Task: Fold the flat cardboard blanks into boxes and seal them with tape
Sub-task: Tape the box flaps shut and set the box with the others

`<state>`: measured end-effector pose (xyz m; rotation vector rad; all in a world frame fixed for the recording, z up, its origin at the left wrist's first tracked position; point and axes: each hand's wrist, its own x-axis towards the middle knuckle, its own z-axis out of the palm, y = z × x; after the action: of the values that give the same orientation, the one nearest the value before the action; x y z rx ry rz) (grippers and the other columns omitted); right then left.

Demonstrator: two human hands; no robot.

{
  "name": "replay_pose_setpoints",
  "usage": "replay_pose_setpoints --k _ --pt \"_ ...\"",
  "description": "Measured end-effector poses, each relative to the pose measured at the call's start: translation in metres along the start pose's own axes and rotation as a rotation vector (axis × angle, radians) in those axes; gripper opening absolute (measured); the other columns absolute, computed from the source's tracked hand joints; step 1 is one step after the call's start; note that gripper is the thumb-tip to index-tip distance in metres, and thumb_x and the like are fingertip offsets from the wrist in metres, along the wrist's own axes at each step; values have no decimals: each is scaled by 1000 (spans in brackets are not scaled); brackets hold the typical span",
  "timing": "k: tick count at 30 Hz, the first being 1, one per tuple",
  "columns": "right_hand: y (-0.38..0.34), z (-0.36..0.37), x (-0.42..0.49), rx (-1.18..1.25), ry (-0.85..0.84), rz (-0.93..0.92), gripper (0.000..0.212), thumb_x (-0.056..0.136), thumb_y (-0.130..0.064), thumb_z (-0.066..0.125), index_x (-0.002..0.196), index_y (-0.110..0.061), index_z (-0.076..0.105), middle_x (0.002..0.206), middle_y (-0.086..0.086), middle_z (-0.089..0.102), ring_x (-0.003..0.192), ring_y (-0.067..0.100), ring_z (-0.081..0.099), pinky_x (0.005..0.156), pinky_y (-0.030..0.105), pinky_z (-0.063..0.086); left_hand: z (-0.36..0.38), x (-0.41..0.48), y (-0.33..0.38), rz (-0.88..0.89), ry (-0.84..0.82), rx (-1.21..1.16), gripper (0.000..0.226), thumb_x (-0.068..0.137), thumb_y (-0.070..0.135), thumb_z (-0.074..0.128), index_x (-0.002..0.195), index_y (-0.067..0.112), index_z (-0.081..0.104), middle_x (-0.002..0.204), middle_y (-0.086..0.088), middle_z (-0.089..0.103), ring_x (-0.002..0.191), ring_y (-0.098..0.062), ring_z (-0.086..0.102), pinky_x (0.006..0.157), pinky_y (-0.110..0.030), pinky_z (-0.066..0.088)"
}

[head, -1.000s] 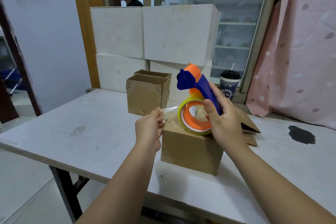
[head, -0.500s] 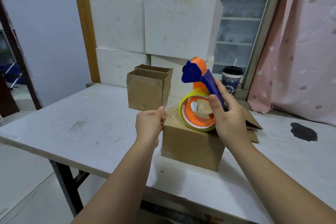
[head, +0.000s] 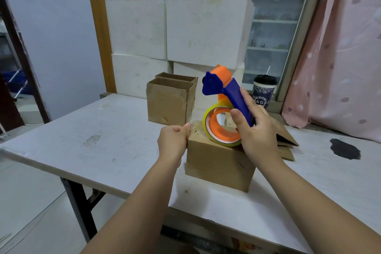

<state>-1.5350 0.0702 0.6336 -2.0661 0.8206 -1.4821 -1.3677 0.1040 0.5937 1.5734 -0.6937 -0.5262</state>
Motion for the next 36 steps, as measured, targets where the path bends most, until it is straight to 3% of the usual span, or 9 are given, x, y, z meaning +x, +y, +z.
replay_pose_setpoints --k 6,12,17,19,21,24,28,31,36 --pt "0 4 -1 -20 38 -6 57 80 -62 45 133 -48 30 101 -17 48 89 3 49 72 -2 33 -2 3 0 66 -13 239 46 92 41 56 61 7 55 57 -7 45 57 -19 39 57 -33 38" --pt "0 5 -1 -23 46 -5 56 81 -62 45 134 -48 31 99 -14 48 86 3 48 71 -2 33 -2 5 -4 -178 -141 85 33 91 36 60 113 14 49 105 -10 55 104 -30 55 90 -42 47" --pt "1 5 -2 -18 50 -4 54 82 -60 46 133 -49 31 100 -14 48 85 0 49 72 -1 33 -3 -12 -2 10 8 -37 11 97 20 48 99 27 55 111 -1 61 90 -13 57 69 -26 49" --pt "0 5 -2 -7 53 3 53 82 -60 46 132 -50 31 101 -16 48 85 -2 49 72 -1 34 0 -27 1 79 -16 -143 22 99 37 41 91 32 61 103 8 65 95 -9 59 71 -21 47" --pt "0 5 -2 -7 60 4 54 82 -60 46 132 -49 31 101 -16 48 85 -2 49 72 -1 35 5 -42 -2 180 -62 -26 30 94 50 43 111 35 64 115 11 64 109 -10 57 80 -17 46" --pt "0 5 -2 2 56 13 55 81 -61 45 133 -48 31 102 -20 47 86 -2 50 72 0 36 9 -50 -8 249 -49 143 54 90 55 45 139 32 44 135 8 53 123 -14 49 89 -22 40" --pt "0 4 -1 11 46 30 54 80 -62 45 131 -52 30 103 -19 47 90 5 51 74 6 39 4 -44 -8 266 -113 411 79 78 72 26 145 30 31 139 5 50 123 -16 50 89 -26 44" --pt "1 3 -2 20 44 39 52 80 -62 46 129 -54 30 103 -19 48 94 9 52 79 17 42 3 -46 -3 496 -141 490 96 71 74 31 151 24 14 154 5 27 139 -14 28 105 -28 30" --pt "-2 1 3 39 -14 62 58 79 -62 47 134 -51 32 107 -22 47 100 5 52 86 21 45 9 -46 -4 603 -133 536 93 69 74 38 147 24 28 143 6 46 129 -12 43 100 -37 45"
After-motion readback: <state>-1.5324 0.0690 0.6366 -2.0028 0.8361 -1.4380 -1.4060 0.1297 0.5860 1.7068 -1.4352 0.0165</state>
